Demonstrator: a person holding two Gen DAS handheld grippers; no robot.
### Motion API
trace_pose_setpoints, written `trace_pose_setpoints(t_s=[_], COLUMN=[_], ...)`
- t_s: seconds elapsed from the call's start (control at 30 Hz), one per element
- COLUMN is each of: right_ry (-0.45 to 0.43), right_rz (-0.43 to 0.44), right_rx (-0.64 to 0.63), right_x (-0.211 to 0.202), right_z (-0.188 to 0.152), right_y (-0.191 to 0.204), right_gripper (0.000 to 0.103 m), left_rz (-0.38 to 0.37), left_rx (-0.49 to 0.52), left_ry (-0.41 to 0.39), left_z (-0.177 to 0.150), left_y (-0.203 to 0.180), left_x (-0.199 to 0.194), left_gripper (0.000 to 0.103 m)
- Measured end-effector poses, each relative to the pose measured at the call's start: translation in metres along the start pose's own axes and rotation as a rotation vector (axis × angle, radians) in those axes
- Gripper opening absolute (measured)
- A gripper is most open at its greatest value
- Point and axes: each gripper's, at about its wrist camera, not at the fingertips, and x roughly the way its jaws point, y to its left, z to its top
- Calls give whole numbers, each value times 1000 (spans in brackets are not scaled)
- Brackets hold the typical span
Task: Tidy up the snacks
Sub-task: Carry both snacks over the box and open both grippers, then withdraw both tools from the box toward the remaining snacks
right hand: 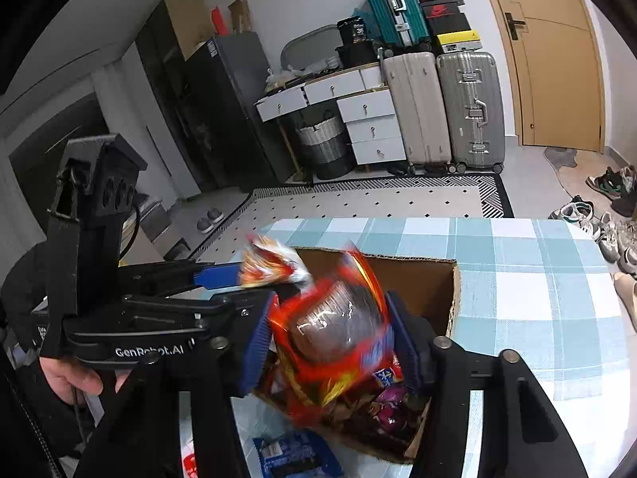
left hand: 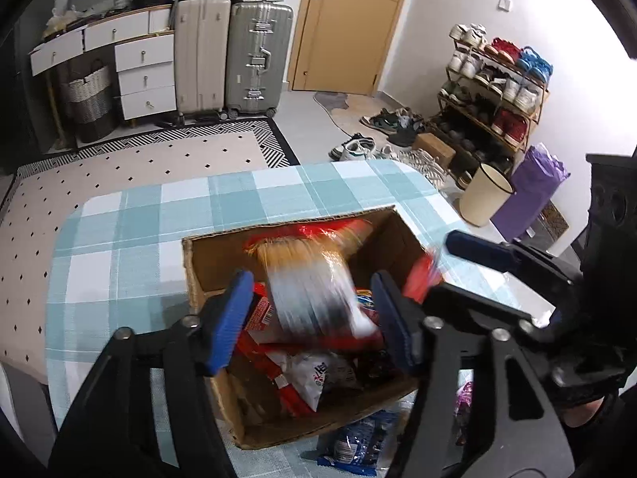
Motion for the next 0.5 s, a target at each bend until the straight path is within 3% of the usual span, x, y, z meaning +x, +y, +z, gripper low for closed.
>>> trace_pose_setpoints(t_s=[0.03,0.07,0.5], right_ry=[-9,-21,-62], right_rz=[-9,-15,-53], right_rx=[-1,1,-25], right_x=[-1,-2,-43], right_z=[-1,-1,-6], right_y=[-1,-3,6], right_gripper=[81,83,84], left_rz=[7,14,41], left_rx=[-7,-13,-43], left_ry=[-7,-21,-48], left_z=[0,0,-19], left_y=[2,5,9], left_x=[-1,-3,-44], left_gripper=[73,74,76])
